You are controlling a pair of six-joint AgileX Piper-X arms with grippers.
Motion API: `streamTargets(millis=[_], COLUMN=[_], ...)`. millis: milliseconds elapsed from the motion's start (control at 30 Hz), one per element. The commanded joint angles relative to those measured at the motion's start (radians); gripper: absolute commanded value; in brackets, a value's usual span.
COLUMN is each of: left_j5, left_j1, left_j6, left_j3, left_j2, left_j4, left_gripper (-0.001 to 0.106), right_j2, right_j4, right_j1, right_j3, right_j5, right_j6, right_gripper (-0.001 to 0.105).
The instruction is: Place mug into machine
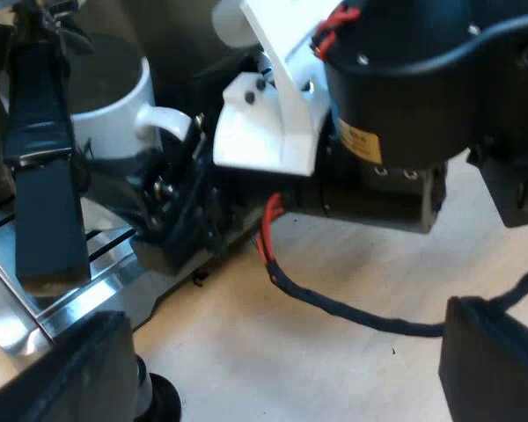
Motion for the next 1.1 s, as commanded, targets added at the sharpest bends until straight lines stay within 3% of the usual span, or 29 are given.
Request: streamTargets(millis=[33,333,600,800,1100], left_j5=[0.011,0.011,0.011,0.011,0.011], left_j1=[-0.003,-0.003,-0.003,-0.003,-0.003], left_j6=[-0.011,-0.011,-0.011,-0.011,-0.011], left_j3=[-0.002,-0.002,-0.002,-0.002,-0.002], left_j2=[0.0,0.0,0.0,0.0,0.0], left_j4=[-0.004,-0.004,-0.003,0.001,0.02], left_gripper=[0.071,0.071,0.071,0.071,0.071], right_j2=[-0.005,-0.005,-0.005,-0.012,-0.124], right_j4=[-0.018,-0.01,-0.01,0.005,0.188], right_j1=[-0.012,-0.013,-0.024,-0.037,0.012], right_j3=[-0.012,-0.012,-0.012,-0.012,-0.012], right_j5=[0.01,-0.093,-0.114,-0.078,-0.032], right_j6=[-0.013,-0.013,-0.035,-0.036,-0.032], right_gripper=[0.072,0.072,0.072,0.072,0.072])
